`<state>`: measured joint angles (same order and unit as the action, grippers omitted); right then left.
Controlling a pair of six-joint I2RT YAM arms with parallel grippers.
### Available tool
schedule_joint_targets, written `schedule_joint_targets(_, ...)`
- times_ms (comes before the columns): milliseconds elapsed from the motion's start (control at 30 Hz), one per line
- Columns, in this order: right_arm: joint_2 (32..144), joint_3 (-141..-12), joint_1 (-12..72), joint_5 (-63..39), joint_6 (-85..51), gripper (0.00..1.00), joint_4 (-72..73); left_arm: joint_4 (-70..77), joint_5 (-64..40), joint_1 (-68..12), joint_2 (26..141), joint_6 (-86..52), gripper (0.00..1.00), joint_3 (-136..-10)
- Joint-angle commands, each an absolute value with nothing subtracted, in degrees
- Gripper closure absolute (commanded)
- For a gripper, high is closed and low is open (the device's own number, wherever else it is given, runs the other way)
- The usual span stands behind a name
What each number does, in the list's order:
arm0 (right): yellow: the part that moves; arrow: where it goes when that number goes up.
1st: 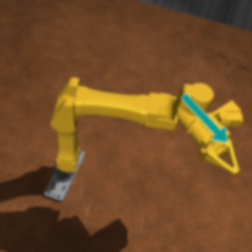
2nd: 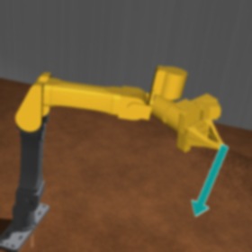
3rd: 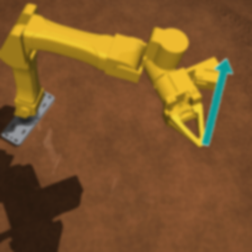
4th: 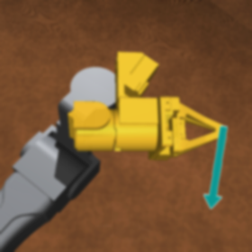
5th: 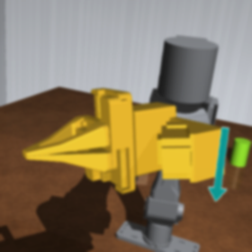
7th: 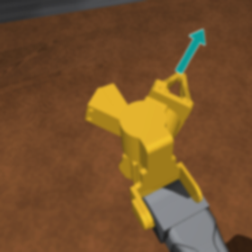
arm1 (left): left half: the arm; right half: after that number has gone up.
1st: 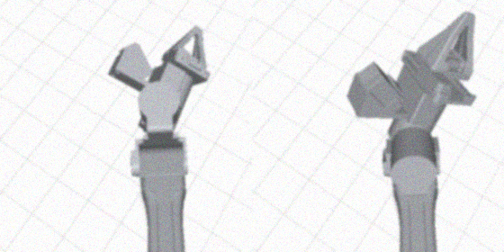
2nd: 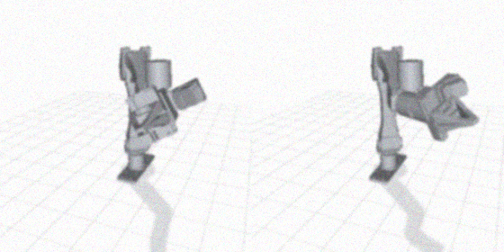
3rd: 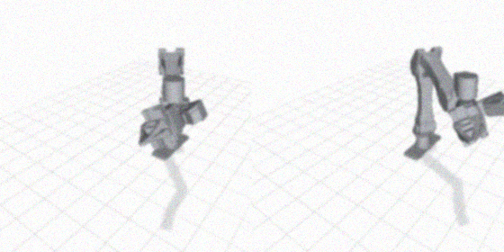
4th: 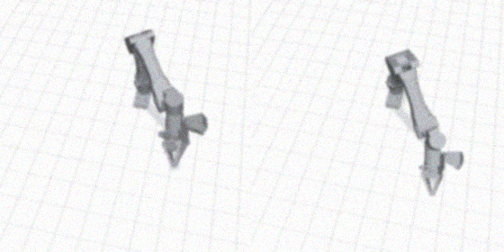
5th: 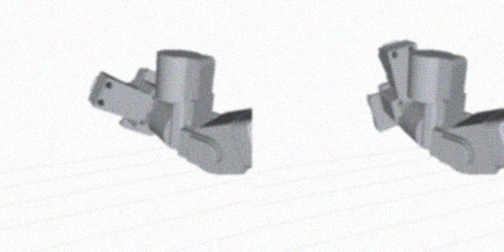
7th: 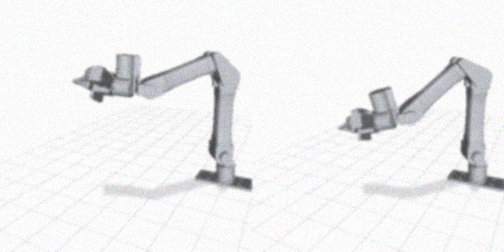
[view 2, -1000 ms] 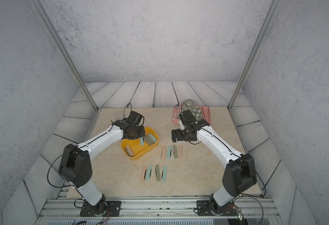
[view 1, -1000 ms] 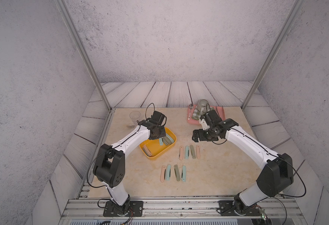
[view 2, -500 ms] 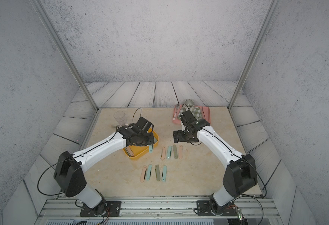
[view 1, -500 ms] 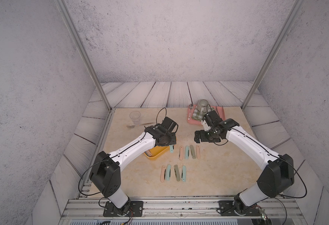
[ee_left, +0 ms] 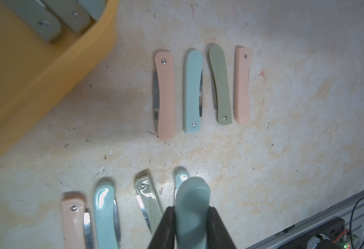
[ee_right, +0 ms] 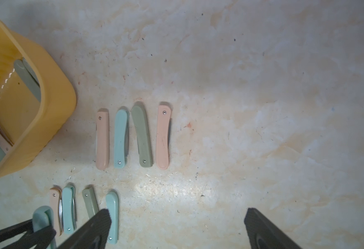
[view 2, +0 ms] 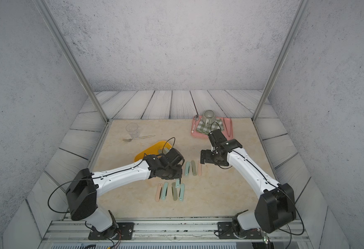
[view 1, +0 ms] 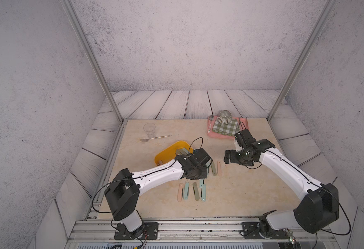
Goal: Take the fruit knife out of the storage box
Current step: Place the fruit knife at the center of the board.
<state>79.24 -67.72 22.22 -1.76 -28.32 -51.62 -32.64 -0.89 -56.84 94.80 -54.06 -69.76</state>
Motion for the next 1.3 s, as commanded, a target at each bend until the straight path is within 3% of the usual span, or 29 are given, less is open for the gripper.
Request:
schedule_joint_targets(0,76.2,-66.09,20.72,-2.58,-29.41,0.01,-51.94,-29.41,-0.02,-59.02,97.76,-58.18,0.77,-69.55)
schedule_joint_targets(533,69.56,-61.41,15.48,-7.73,-28.65,0.01,-51.9,-23.62,0.34,-65.22,109.31,-66.48,0.77,-73.12)
schedule_joint_targets(1267,68.21,-60.46,15.55,-10.28,-28.53,0.01,-50.9,-26.85,2.88,-65.65,112.05,-65.89,0.69,-73.11)
